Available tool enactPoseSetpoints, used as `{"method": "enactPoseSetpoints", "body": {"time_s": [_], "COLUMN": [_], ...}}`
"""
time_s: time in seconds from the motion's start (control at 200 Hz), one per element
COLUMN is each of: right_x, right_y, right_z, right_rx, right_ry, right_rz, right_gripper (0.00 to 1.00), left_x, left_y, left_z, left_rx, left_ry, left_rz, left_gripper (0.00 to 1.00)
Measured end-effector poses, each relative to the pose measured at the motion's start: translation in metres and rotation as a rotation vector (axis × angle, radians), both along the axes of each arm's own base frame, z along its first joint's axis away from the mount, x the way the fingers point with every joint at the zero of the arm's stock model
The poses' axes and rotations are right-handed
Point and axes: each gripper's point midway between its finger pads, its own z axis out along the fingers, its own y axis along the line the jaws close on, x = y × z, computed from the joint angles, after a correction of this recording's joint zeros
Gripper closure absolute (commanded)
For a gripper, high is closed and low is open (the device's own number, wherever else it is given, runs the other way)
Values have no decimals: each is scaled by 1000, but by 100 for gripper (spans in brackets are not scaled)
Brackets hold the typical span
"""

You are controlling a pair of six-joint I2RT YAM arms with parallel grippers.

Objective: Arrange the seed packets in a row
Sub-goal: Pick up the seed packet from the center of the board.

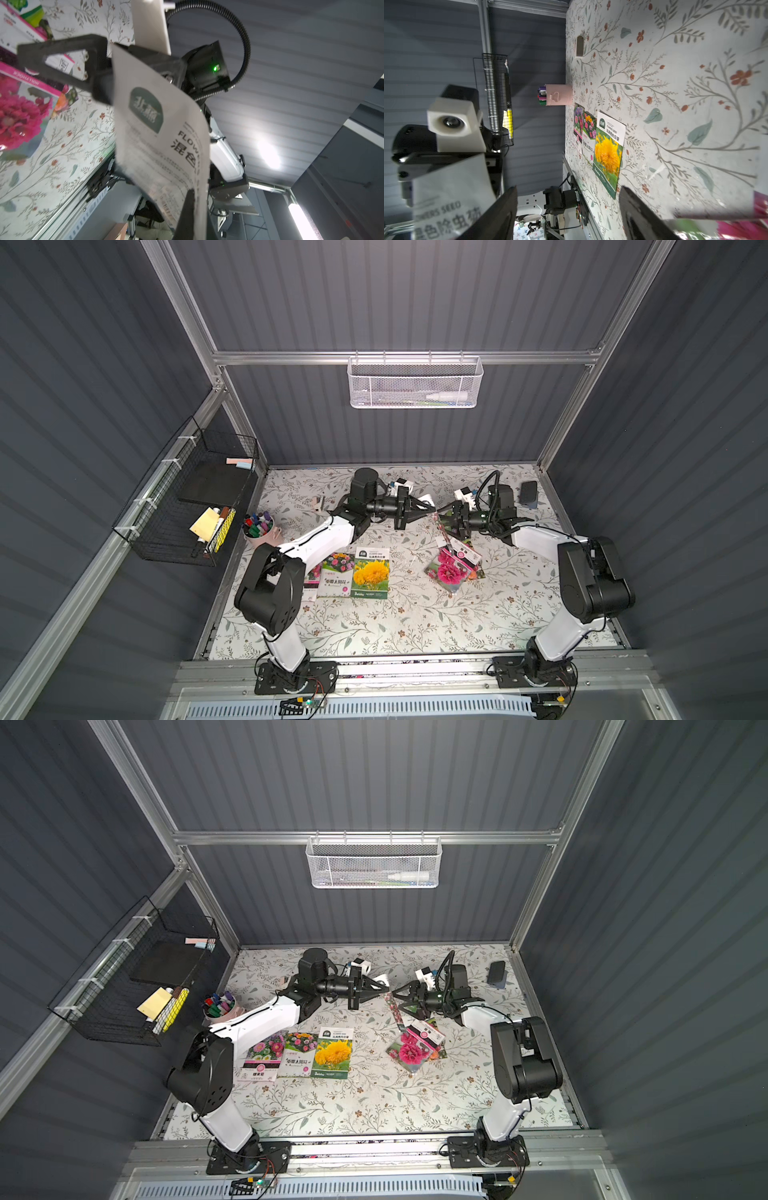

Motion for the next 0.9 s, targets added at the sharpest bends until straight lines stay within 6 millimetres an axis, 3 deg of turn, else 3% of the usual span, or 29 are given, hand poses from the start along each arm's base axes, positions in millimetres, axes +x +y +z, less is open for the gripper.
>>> {"method": "enactPoseSetpoints", "body": {"time_s": [0.21,0.34,0.595,0.775,0.9], "right_x": [18,30,11,-11,-28], "right_y": [-12,-14,-13,3,19], "right_z": [9,1,7,26,23], "right_rx": [139,226,280,289,282], "right_ry": [35,92,112,59,66], "right_rz": [-66,-92,-53,35,90], "right_gripper": [18,19,19,21,26], "left_x": [-77,-98,-100,-76,-57], "left_y": [39,49,51,44,39], "left_z": [-17,-17,-27,-29,-32], "left_rx": [119,128,146,151,152], "left_ry": [-121,-142,-123,-129,-141], "left_rz": [-168,-230,-264,-251,-233], "left_gripper": [100,100,100,100,100]}}
